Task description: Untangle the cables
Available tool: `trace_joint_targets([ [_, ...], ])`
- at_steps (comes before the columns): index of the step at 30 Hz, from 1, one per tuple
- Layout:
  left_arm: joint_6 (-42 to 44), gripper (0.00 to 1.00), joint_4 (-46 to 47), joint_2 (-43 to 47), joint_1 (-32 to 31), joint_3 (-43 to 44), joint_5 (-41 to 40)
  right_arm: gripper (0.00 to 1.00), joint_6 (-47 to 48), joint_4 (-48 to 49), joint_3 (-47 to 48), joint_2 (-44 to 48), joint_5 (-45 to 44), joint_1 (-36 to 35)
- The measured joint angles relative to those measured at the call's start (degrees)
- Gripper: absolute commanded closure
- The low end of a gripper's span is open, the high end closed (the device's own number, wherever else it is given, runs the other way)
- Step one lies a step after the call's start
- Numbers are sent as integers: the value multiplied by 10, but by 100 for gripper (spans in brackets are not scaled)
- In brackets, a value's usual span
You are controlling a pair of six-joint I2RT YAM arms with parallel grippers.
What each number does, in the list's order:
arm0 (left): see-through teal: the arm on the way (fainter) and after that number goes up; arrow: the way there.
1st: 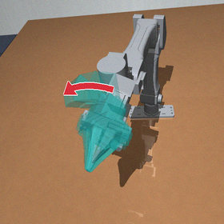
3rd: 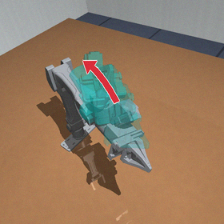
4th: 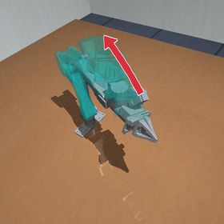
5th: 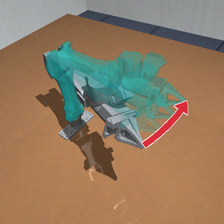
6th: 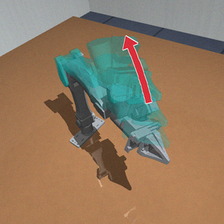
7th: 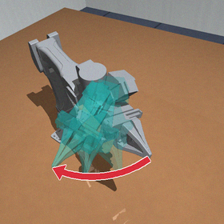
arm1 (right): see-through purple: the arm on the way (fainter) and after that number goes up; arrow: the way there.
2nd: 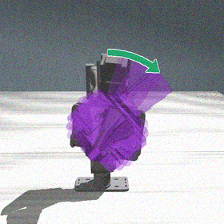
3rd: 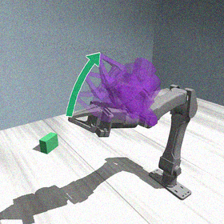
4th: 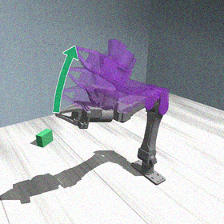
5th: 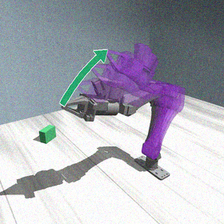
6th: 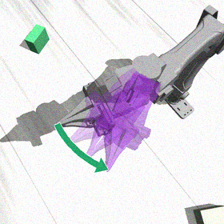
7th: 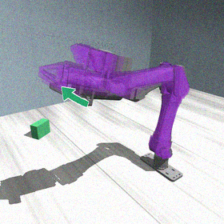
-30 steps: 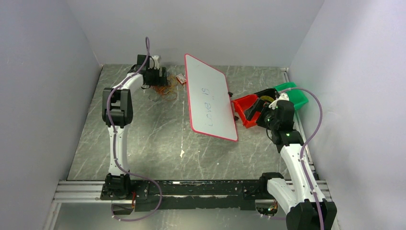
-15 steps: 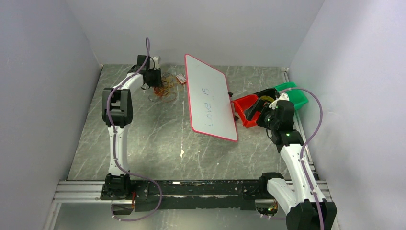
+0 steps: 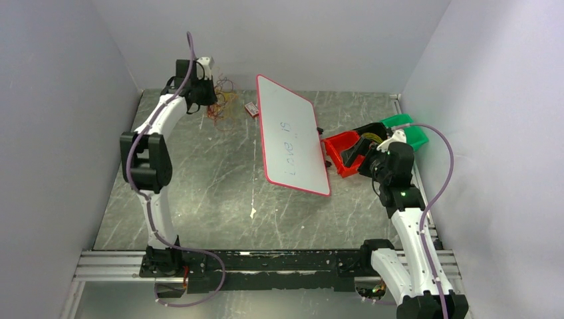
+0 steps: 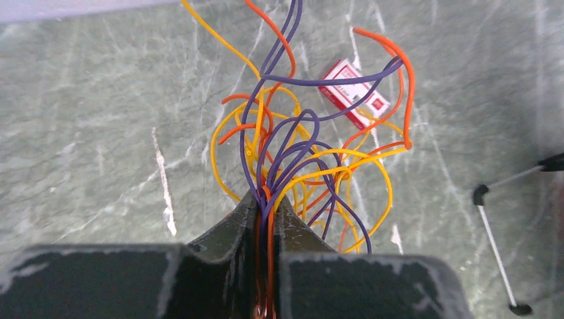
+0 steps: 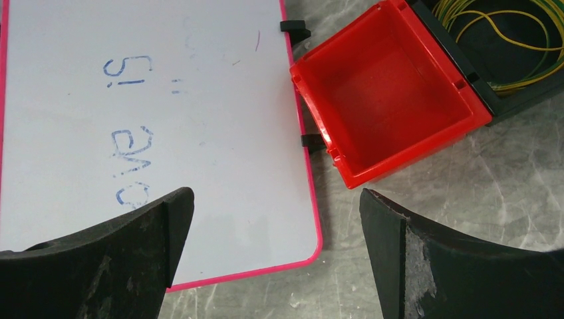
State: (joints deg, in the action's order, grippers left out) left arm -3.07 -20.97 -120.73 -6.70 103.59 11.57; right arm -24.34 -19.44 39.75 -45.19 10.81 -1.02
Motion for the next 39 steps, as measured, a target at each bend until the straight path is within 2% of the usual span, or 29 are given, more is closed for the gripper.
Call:
trace_joint_targets([
  [8, -10, 93, -5, 161, -5, -101, -14, 3, 0, 0, 0, 1, 2, 0],
  [20, -30, 93, -61, 462, -39, -336, -28, 4, -3, -14, 10, -11, -43, 0],
  [26, -38, 93, -101, 580, -39, -430, -28, 11, 3, -25, 45, -72, -71, 0],
  [32, -54, 93, -133, 651, -41, -509, -18, 14, 22, -26, 82, -177, -92, 0],
  [39, -57, 93, -146, 683, -44, -515, -9, 17, 69, -45, 149, -306, -149, -21],
])
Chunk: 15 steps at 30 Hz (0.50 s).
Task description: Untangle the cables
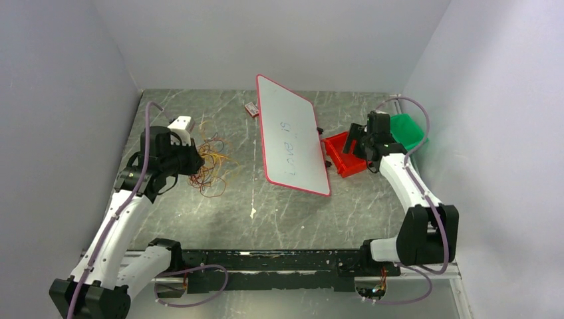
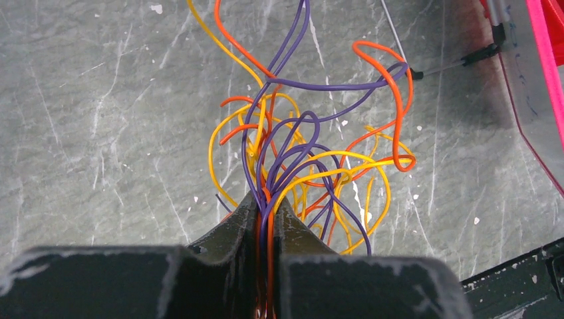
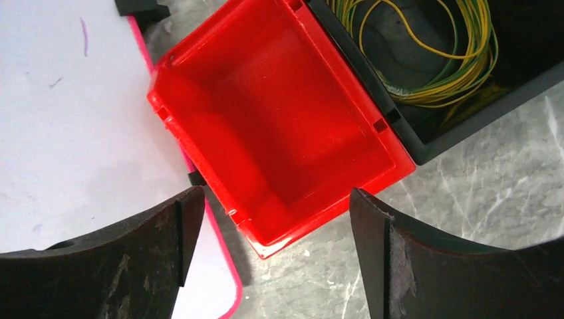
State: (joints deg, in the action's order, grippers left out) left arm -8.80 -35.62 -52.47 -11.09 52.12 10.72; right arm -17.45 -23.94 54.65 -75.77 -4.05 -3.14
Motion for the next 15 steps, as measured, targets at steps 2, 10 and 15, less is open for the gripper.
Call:
trace_joint_targets([
  [2, 0, 93, 2, 3, 0, -1, 6, 18, 11, 0, 8, -18, -12, -7],
  [10, -1, 93, 16, 45, 0, -33, 24, 18, 50, -5, 66, -109, -60, -64],
  [15, -3, 92, 21, 79, 0, -38, 24, 17, 60, -9, 77, -159, -92, -92],
])
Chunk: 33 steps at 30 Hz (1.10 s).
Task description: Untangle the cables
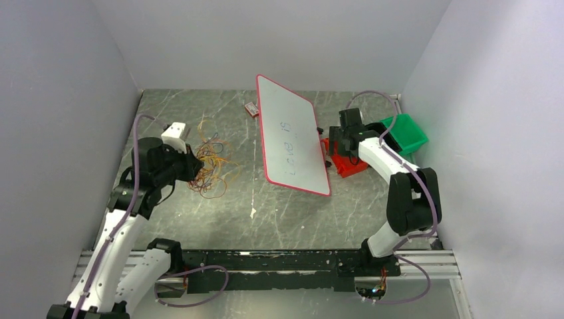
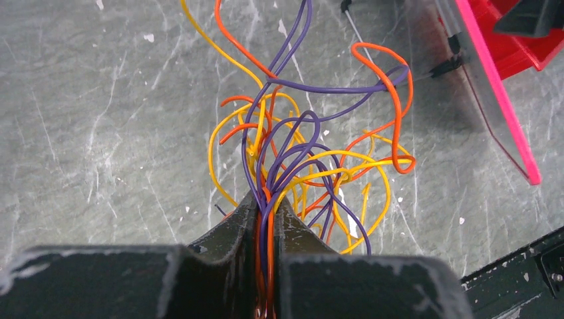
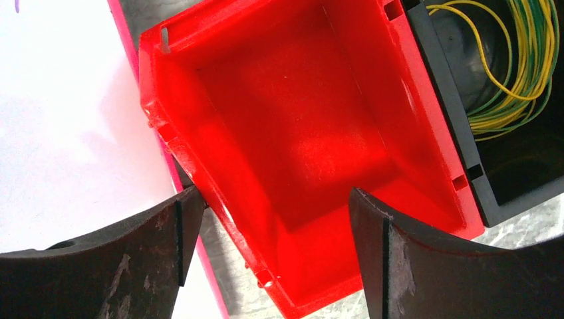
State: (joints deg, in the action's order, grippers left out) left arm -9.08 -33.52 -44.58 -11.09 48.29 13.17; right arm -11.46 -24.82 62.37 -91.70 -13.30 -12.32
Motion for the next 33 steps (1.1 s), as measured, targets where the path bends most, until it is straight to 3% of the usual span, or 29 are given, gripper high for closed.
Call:
trace_joint_targets([
  [18, -10, 91, 21, 41, 0, -19, -3, 6, 27, 12, -16, 14, 46, -1],
  [26, -13, 90, 21, 47, 0, -23, -14, 5, 20, 8, -7, 55, -17, 4],
  [33, -14, 89, 22, 54, 0, -23, -16, 3, 18, 4, 51, 30, -73, 67],
])
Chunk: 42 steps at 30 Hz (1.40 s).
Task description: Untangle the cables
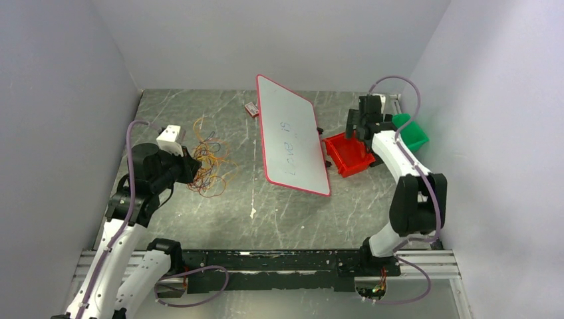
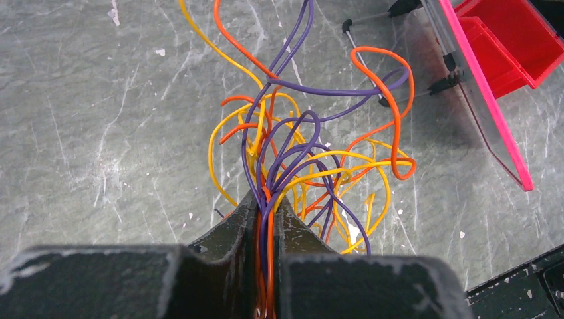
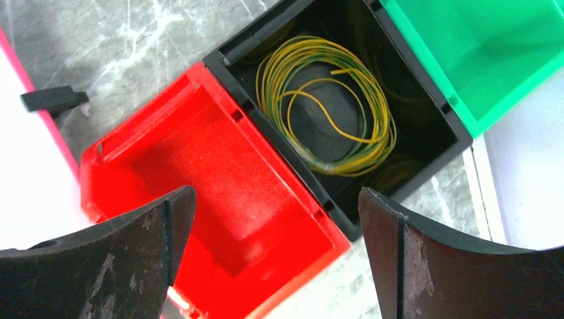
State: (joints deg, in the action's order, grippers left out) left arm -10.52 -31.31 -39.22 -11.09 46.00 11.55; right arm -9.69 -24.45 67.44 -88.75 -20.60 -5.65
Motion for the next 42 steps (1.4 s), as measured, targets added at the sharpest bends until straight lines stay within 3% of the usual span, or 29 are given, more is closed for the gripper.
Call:
trace_joint_targets([
  [8, 0, 88, 0, 2, 0, -1, 0, 3, 48, -24, 75, -143, 4, 1],
  [12, 0, 88, 2, 3, 0, -3, 0, 3, 64, -45, 79, -164, -4, 1],
  [33, 0, 91, -1, 9, 0, -3, -1, 5, 21, -59, 46, -131, 83, 1],
  [42, 0, 89, -52, 17, 0, 125, -29, 2, -9, -54, -23, -63, 125, -30],
])
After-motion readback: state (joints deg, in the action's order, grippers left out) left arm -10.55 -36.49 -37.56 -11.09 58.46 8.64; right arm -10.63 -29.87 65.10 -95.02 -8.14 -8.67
